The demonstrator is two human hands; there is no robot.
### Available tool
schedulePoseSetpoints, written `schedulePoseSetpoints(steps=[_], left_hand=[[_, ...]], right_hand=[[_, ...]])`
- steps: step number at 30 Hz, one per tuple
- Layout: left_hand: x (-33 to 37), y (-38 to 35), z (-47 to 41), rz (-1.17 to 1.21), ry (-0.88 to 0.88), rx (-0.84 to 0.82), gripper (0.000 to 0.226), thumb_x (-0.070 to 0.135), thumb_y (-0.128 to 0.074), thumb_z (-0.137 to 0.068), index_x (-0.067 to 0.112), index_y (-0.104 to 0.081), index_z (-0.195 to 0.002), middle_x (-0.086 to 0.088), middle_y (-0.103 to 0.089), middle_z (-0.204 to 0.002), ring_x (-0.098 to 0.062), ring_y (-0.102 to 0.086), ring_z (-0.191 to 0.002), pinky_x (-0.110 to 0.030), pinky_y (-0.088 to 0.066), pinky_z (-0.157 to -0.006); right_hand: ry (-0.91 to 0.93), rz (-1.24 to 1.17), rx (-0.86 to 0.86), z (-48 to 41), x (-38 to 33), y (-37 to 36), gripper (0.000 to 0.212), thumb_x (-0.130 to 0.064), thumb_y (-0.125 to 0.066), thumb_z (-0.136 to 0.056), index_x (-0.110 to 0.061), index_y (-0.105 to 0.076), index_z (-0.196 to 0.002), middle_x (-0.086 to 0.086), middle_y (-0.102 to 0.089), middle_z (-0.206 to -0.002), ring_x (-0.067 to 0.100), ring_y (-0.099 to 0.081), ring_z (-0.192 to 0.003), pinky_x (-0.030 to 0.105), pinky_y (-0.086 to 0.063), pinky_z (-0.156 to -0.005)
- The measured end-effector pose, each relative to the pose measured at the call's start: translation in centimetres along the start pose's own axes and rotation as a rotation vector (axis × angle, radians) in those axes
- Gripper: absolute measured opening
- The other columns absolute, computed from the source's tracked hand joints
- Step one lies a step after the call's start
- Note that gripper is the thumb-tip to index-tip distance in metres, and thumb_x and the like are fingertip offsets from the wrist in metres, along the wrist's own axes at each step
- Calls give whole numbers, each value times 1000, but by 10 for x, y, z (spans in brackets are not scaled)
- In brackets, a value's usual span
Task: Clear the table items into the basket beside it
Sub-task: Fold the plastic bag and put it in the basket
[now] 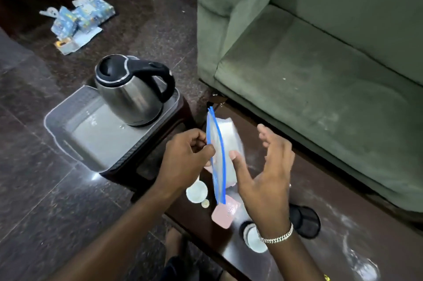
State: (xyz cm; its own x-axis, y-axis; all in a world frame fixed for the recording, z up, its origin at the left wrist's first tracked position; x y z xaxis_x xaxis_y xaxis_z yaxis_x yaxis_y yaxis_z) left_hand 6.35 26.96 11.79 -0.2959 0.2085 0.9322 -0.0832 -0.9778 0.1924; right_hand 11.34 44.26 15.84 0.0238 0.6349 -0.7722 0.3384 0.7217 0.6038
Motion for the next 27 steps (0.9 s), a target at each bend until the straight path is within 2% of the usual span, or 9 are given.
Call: schedulePoseSetpoints(steps=[3, 6, 10, 11, 14, 16, 21, 24, 27], left_hand=[[13, -34, 8, 3, -20, -52, 12, 21, -65, -79, 11, -73, -81, -7, -75, -72, -30, -74, -67, -56, -63, -73], [23, -61, 18, -2, -10, -75, 12, 22, -63, -77, 15, -73, -79, -2, -75, -70, -21, -72, -59, -47, -63, -71], [32, -89, 33, -52, -67, -107, 10, 22, -69, -80, 13, -71, -84, -1, -74, -75, -24, -74, -65, -50, -63, -70], [34, -93, 36, -80, -107, -89, 7, 19, -70, -81, 15, -68, -86, 2, -72, -78, -25, -73, -66, -50, -62, -69], [40, -101, 43, -196, -244, -13, 27, 1, -65, -79, 24, -52, -84, 6, -61, -84, -15, -59, -55, -31, -50, -55], [43, -105, 46, -280, -323, 4, 33, -7, -61, -78, 25, -55, -80, 8, -61, -91, -12, -58, -55, -25, -45, -55], [43, -125, 54, -369, -416, -13, 33, -12, -65, -82, 14, -79, -95, 11, -74, -108, 1, -67, -83, -19, -54, -80], [45, -146, 65, -449, -543, -75, 31, -7, -67, -86, 10, -79, -108, 3, -75, -119, -7, -69, -92, -24, -56, -88], [47, -166, 80, -489, -666, -164, 35, -2, -63, -88, 14, -75, -117, 3, -72, -126, -4, -66, -110, -11, -48, -96]], right_hand=[[60, 133, 18, 7, 2, 28, 52, -39, -79, -87, -25, -55, -131, -5, -55, -120, 20, -54, -107, 37, -45, -96], [-166, 1, -100, 12, 17, 42, 55, -40, -82, -83, -38, -52, -129, -17, -62, -101, 7, -63, -92, 30, -54, -84], [-160, -54, -126, 16, 30, 63, 40, -17, -74, -89, -38, -53, -117, -14, -67, -83, 4, -67, -79, 10, -49, -68], [-122, -49, -103, 16, 31, 70, 36, -10, -70, -90, -34, -54, -110, -13, -66, -83, 6, -66, -76, 11, -49, -68], [11, 111, -51, 19, 39, 89, 24, 3, -63, -87, -21, -63, -93, -3, -57, -85, 17, -58, -70, 36, -52, -65], [13, 287, -71, 19, 48, 103, 21, 0, -63, -85, -18, -72, -91, 1, -54, -87, 26, -59, -68, 38, -50, -57], [-352, 736, -335, 19, 69, 124, 17, -29, -44, -92, -21, -59, -92, 10, -69, -92, 42, -65, -84, 36, -37, -61], [-475, 466, -404, 19, 70, 125, 22, -25, -46, -92, -11, -63, -95, 16, -71, -96, 39, -66, -96, 35, -50, -71], [-458, 179, -305, 12, 65, 127, 23, -12, -48, -91, -10, -72, -92, 7, -74, -75, 26, -69, -76, 34, -56, -70]])
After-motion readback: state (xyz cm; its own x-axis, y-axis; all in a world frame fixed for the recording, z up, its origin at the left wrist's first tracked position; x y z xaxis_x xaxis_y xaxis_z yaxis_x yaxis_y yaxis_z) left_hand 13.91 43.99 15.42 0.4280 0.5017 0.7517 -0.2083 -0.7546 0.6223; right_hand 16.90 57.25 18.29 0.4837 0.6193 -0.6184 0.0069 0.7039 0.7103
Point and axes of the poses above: each hand's wrist, its own z-axis away from the middle knuckle, its own y-axis out of the back of the hand, x = y × z, the point moved 4 cm from there along -z, towards the middle knuckle
